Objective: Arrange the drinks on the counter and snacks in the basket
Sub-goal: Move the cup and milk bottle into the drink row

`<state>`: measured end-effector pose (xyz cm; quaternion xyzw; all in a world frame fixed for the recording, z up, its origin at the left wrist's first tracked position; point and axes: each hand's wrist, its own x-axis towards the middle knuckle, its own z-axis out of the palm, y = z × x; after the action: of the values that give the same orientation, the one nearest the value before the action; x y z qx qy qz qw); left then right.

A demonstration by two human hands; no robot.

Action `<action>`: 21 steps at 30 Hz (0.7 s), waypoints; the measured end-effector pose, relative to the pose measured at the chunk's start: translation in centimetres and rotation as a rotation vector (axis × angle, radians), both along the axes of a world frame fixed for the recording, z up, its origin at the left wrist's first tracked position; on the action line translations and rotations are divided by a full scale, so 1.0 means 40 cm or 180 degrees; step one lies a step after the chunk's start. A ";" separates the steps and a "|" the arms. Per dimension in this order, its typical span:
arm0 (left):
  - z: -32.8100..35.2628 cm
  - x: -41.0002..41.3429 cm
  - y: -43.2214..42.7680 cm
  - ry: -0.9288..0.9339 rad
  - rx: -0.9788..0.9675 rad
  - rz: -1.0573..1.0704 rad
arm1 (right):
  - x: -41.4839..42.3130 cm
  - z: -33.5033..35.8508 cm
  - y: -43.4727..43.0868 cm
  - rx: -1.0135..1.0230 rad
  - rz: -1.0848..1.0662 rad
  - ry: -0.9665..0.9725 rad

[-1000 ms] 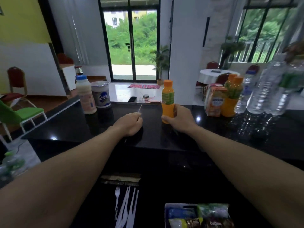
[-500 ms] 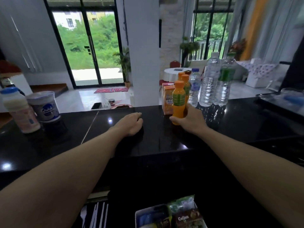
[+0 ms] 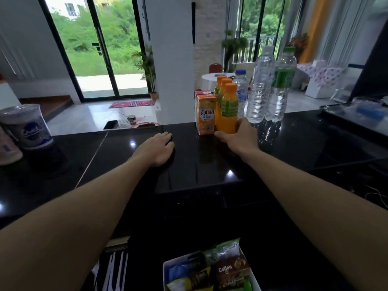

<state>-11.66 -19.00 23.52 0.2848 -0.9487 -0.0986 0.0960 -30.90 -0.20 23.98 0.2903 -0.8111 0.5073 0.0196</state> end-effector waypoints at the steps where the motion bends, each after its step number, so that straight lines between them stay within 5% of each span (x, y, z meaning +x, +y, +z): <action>1: 0.001 0.000 0.001 -0.0036 -0.0001 0.0004 | 0.000 0.001 0.003 -0.0001 0.0044 -0.0001; 21: 0.005 0.001 0.008 -0.0106 -0.0045 0.0056 | 0.015 0.016 0.009 -0.0103 -0.0026 -0.0254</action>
<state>-11.62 -18.66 23.71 0.2940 -0.9483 -0.0862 0.0831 -30.29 0.18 24.63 0.2661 -0.8041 0.5315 -0.0059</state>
